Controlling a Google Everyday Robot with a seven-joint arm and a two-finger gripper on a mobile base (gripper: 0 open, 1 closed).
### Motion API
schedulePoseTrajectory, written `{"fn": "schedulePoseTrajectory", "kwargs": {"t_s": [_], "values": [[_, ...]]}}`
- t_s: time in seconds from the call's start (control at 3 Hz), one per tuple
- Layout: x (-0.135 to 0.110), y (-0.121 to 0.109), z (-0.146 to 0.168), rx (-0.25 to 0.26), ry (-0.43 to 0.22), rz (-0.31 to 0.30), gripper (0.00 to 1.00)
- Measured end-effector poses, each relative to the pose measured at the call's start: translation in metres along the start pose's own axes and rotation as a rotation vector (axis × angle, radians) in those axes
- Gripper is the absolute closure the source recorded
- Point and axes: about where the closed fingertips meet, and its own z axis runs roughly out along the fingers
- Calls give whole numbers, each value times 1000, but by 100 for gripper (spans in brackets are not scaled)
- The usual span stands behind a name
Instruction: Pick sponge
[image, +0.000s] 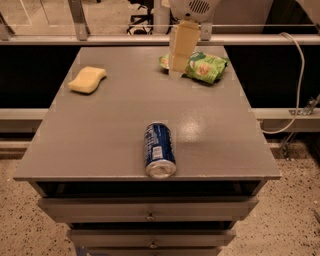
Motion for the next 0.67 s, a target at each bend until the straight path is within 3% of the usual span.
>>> {"fn": "schedulePoseTrajectory", "kwargs": {"t_s": [0.33,0.67], "values": [[0,-3,1,2,-1,-6,0],[-5,-36,17,49,-68,14,0]]}}
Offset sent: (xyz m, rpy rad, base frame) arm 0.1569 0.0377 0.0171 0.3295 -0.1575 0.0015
